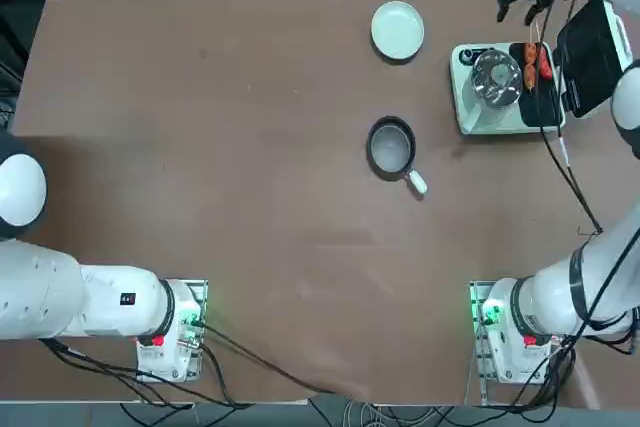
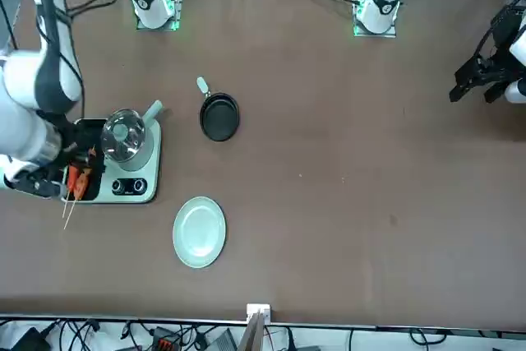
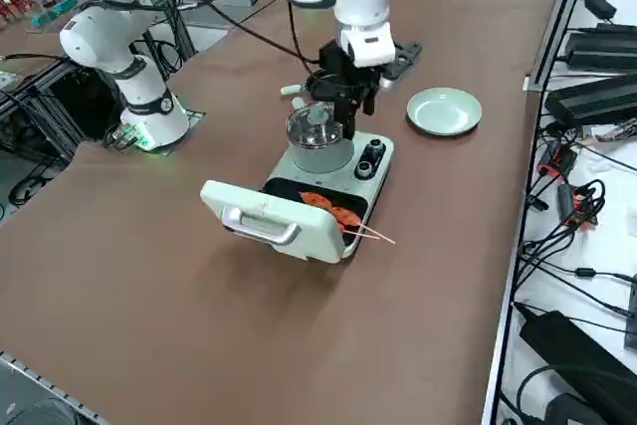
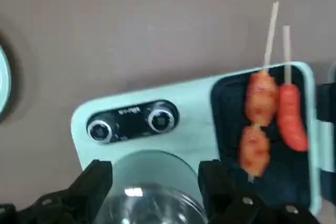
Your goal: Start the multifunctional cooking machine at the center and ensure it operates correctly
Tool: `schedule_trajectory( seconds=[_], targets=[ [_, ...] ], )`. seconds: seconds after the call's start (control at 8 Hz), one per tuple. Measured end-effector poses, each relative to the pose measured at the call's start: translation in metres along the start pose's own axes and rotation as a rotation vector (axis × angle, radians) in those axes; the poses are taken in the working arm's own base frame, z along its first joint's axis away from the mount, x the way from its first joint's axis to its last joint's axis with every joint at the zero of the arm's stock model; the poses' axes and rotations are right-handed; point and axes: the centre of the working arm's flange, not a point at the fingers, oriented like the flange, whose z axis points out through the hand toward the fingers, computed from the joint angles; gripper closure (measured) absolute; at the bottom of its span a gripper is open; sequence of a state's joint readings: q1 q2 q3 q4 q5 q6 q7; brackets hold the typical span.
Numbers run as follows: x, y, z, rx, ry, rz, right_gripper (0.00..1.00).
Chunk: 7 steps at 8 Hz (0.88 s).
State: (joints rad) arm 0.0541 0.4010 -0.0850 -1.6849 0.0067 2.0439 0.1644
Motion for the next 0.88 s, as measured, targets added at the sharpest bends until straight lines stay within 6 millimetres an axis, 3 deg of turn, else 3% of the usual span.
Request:
schedule_trajectory(
  seconds=[0.25, 0.5, 0.88],
  targets=[
    [0.001, -0.046, 0.029, 0.001, 0.021, 0.040, 0.02],
    [-0.001, -0.077, 0.038, 0.005, 0.038, 0.085, 0.05],
    [0.000, -0.081, 0.053, 0.011, 0.029, 0.221, 0.11]
  ],
)
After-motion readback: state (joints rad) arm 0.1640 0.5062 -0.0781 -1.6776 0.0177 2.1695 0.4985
